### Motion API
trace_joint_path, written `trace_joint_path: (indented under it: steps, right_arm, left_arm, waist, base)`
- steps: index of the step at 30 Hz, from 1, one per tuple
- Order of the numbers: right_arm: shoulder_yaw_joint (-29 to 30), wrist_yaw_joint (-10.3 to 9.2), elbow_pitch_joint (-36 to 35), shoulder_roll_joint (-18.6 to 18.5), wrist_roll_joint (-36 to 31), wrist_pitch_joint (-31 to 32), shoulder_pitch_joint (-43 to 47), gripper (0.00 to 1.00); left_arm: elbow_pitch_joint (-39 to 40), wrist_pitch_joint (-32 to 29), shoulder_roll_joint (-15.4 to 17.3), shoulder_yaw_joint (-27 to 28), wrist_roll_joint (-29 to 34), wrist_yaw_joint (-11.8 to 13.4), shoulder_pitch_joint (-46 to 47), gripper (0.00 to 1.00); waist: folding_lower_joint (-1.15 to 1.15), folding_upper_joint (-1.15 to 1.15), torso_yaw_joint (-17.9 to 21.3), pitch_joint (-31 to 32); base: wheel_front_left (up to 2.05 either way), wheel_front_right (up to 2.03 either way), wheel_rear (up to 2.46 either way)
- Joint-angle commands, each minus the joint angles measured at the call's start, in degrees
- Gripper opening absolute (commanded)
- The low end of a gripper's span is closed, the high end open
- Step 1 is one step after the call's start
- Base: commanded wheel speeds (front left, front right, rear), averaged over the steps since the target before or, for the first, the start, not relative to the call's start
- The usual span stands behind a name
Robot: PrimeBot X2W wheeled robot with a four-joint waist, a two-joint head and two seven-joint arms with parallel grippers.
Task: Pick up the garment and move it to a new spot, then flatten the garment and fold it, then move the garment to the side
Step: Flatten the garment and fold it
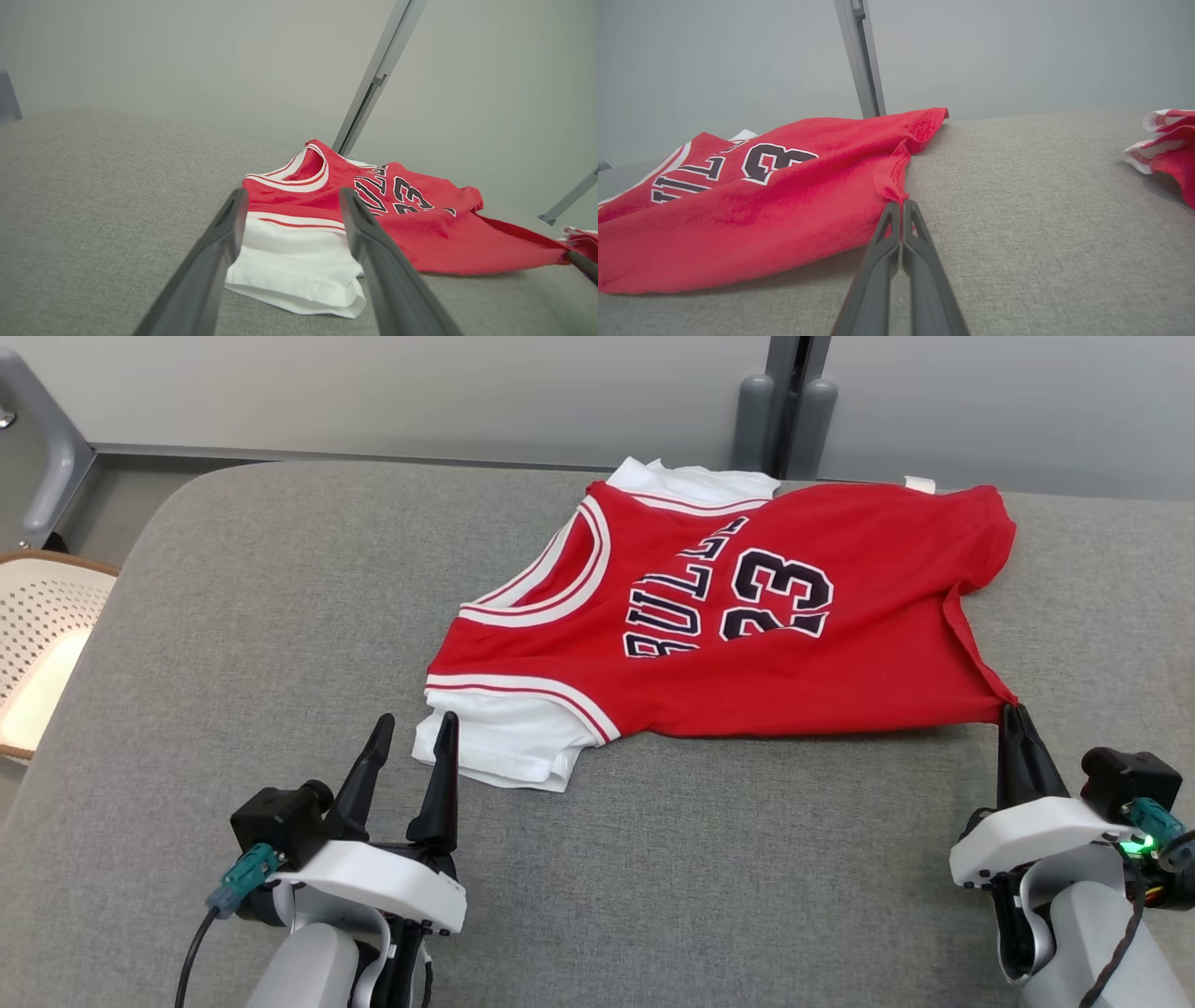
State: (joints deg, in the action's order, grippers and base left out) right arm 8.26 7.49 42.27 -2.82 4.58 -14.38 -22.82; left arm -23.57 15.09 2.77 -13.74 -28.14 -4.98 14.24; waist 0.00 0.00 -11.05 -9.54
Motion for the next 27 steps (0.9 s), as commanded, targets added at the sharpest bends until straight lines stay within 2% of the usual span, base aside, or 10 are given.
trace_joint_path:
  steps: [1,6,10,13,17,18,19,20,21,27]
  right_arm:
    - [-0.2,0.00,-0.9,-0.2,0.6,-0.4,0.4,0.00]
    - [-0.1,-0.01,-5.1,-2.3,2.4,1.0,1.6,0.00]
    - [-2.5,0.01,-8.1,-5.0,4.8,5.7,2.8,0.00]
    - [-4.0,-0.05,-9.1,-8.5,7.3,9.8,4.5,0.00]
    - [-2.6,-0.04,-8.8,-9.6,11.0,15.0,5.5,0.00]
    - [-1.6,-0.04,-8.5,-9.9,11.6,15.7,5.7,0.20]
    - [-0.6,-0.04,-8.4,-10.4,11.4,15.9,5.9,0.65]
    - [0.5,-0.05,-8.1,-10.6,11.2,15.8,5.8,0.65]
    - [1.5,-0.04,-7.6,-10.3,10.8,15.8,5.6,1.00]
    - [9.0,-0.01,-3.9,-10.4,4.3,14.9,3.8,1.00]
  left_arm:
    - [0.0,0.1,0.3,0.3,0.5,0.1,-0.6,1.00]
    - [0.0,0.1,0.3,0.3,0.4,0.2,-1.0,1.00]
    - [-0.2,0.1,0.3,-0.2,0.2,0.3,-1.2,1.00]
    - [-0.2,0.1,0.2,-0.4,0.1,0.3,-1.3,1.00]
    - [-0.2,0.1,0.3,-0.4,0.2,0.3,-1.5,1.00]
    - [-0.2,0.1,0.3,-0.4,0.1,0.4,-1.5,1.00]
    - [-0.2,0.1,0.2,-0.4,0.1,0.4,-1.6,1.00]
    - [-0.2,0.1,0.2,-0.5,0.2,0.4,-1.6,1.00]
    - [-0.2,0.1,0.2,-0.4,0.2,0.3,-1.5,1.00]
    - [-0.3,0.1,0.2,-0.3,0.4,0.2,-1.0,1.00]
  waist:
    - [0.00,0.00,0.6,0.6]
    - [0.00,0.00,1.8,1.6]
    - [0.00,0.00,2.0,2.3]
    - [0.00,0.00,1.9,2.5]
    - [0.00,0.00,1.8,2.6]
    - [0.00,0.00,1.7,2.5]
    - [0.00,0.00,1.7,2.5]
    - [0.00,0.00,1.7,2.5]
    - [0.00,0.00,1.7,2.4]
    - [0.00,0.00,1.6,2.3]
  base:
    - [0.00,0.00,0.00]
    - [0.00,0.00,0.00]
    - [0.00,0.00,0.00]
    - [0.00,0.00,0.00]
    - [0.00,0.00,0.00]
    - [0.00,0.00,0.00]
    - [0.00,0.00,0.00]
    - [0.00,0.00,0.00]
    - [0.00,0.00,0.00]
    - [0.00,0.00,0.00]
